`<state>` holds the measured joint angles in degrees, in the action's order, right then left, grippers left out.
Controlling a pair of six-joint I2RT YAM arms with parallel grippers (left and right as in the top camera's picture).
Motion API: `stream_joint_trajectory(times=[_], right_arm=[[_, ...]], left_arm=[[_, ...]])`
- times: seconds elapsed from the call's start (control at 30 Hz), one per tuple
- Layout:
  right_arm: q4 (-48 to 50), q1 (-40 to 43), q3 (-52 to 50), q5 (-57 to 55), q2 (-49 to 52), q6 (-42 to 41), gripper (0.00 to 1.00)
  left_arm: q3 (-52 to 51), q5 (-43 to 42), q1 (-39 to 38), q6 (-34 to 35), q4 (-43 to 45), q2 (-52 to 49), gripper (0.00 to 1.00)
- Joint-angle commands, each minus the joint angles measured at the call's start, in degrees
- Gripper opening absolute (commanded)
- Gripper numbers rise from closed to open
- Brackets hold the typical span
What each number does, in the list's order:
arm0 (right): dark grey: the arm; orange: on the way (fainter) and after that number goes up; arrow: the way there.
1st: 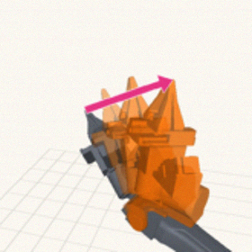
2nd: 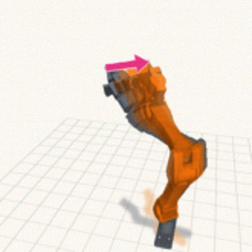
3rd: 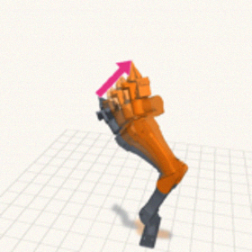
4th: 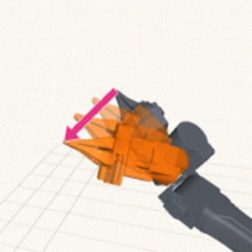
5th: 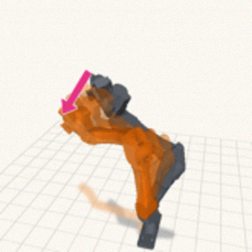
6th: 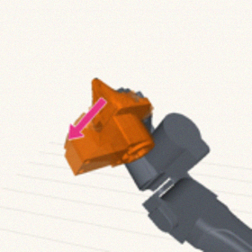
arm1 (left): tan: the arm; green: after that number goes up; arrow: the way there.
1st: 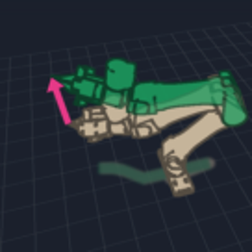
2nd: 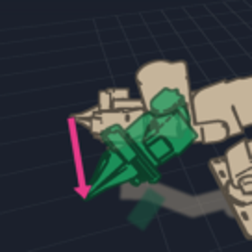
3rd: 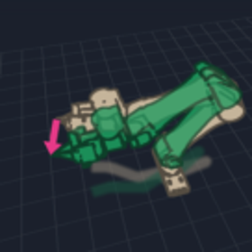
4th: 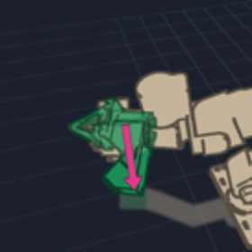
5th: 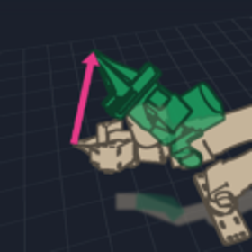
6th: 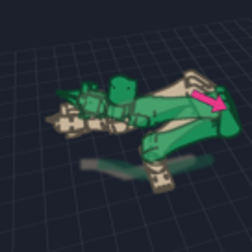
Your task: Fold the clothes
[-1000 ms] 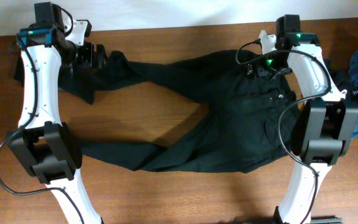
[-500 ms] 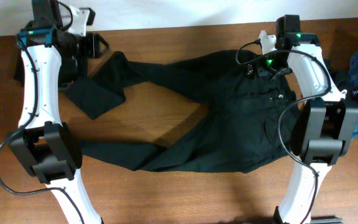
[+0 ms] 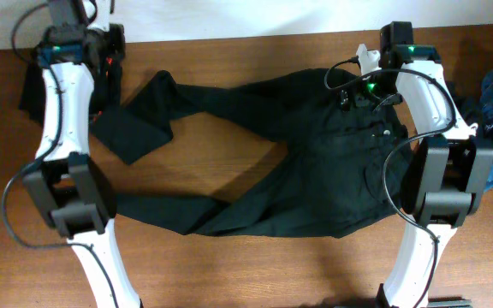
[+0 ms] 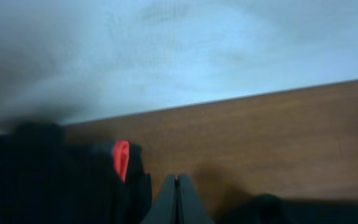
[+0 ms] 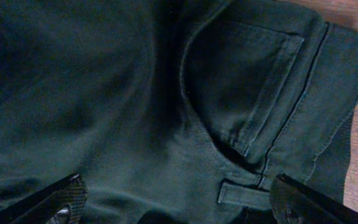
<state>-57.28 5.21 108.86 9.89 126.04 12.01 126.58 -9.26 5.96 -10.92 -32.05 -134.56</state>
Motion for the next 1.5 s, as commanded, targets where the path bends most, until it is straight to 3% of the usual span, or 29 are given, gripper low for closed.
stream_joint_trajectory(times=[0.0, 0.23, 0.53, 0.73, 1.0, 1.27, 1.47], right_arm=[[-0.1, 0.1, 0.9, -0.7, -2.9, 0.0, 0.99], [-0.1, 0.1, 0.9, -0.7, -2.9, 0.0, 0.99], [-0.1, 0.1, 0.9, -0.7, -2.9, 0.0, 0.99], [-0.1, 0.1, 0.9, -0.7, -2.9, 0.0, 0.99], [-0.1, 0.1, 0.9, -0.7, -2.9, 0.0, 0.98], [-0.1, 0.1, 0.9, -0.7, -2.9, 0.0, 0.99], [-0.1, 0.1, 0.9, -0.7, -2.9, 0.0, 0.99]], left_arm=[[0.2, 2.0, -0.1, -0.3, 1.9, -5.4, 0.00], [0.2, 4.5, -0.1, -1.2, 3.4, -10.5, 0.00], [0.4, 4.9, 0.1, -3.8, 2.9, -7.5, 0.00], [0.4, 16.7, 0.9, -2.3, 0.4, -3.4, 0.00], [0.4, 15.9, 3.6, -1.1, -1.6, 2.8, 0.00], [0.3, 6.3, 8.4, 0.6, -3.5, 1.5, 0.00], [0.3, 6.0, 9.5, 0.6, -3.5, -1.7, 0.00]])
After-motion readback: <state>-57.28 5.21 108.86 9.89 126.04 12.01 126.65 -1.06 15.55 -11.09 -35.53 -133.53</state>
